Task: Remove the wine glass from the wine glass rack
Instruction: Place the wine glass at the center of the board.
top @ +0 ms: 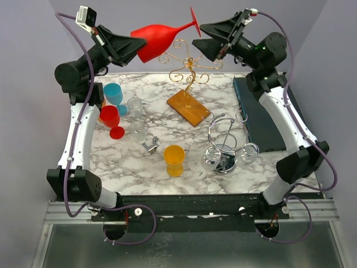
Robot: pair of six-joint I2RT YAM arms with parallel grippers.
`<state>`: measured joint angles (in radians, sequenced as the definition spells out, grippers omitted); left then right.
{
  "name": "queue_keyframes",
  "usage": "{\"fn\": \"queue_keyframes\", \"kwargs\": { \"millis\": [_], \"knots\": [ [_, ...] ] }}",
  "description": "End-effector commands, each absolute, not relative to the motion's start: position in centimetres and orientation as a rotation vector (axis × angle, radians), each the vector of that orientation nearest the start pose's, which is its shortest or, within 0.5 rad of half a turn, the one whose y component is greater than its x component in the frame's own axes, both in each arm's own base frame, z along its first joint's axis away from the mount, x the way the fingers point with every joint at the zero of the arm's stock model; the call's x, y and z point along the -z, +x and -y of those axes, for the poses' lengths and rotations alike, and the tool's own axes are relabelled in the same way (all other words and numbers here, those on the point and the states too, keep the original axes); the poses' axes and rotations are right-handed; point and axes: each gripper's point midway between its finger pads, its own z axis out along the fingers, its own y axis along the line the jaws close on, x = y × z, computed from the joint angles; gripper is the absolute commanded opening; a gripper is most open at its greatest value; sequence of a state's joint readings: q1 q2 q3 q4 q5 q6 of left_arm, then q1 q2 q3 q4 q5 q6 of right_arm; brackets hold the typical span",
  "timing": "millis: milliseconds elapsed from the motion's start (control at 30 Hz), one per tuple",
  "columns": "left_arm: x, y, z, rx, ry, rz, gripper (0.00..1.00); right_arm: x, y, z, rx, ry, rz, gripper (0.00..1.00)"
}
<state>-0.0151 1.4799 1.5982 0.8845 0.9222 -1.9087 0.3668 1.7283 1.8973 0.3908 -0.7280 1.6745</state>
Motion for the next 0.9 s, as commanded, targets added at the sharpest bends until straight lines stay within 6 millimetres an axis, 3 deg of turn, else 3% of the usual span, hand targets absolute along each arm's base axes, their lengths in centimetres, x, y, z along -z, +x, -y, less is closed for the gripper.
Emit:
{"fn": "queue_keyframes", "kwargs": {
  "millis": [0,133,233,433,567,700,867],
  "knots": [
    [-60.4,28.2,16.7,1.821,0.105,-1.293,0.00,-55.6,36.0,-27.0,-1.848,0.147,-1.522,0.81],
    [-59.7,29.0,15.5,1.682,0.009,-1.365,0.00,-53.5,36.7,-24.2,-1.722,0.232,-1.553,0.91],
    [-58.0,29.8,14.7,1.493,-0.090,-1.468,0.00,-52.6,36.9,-22.5,-1.624,0.249,-1.569,1.00],
    [-54.4,29.6,11.7,1.156,-0.284,-1.603,0.00,-52.7,36.6,-20.2,-1.354,0.225,-1.575,1.00],
    [-50.6,29.9,8.1,0.888,-0.484,-1.705,0.00,-53.1,36.6,-19.5,-1.236,0.172,-1.594,1.00],
    [-46.2,30.1,2.9,0.542,-0.722,-1.810,0.00,-52.5,37.2,-19.3,-1.167,0.149,-1.636,1.00],
    [-43.1,28.8,-2.1,0.199,-0.880,-1.851,0.00,-51.8,37.3,-19.6,-1.142,0.103,-1.679,1.00]
  ]
}}
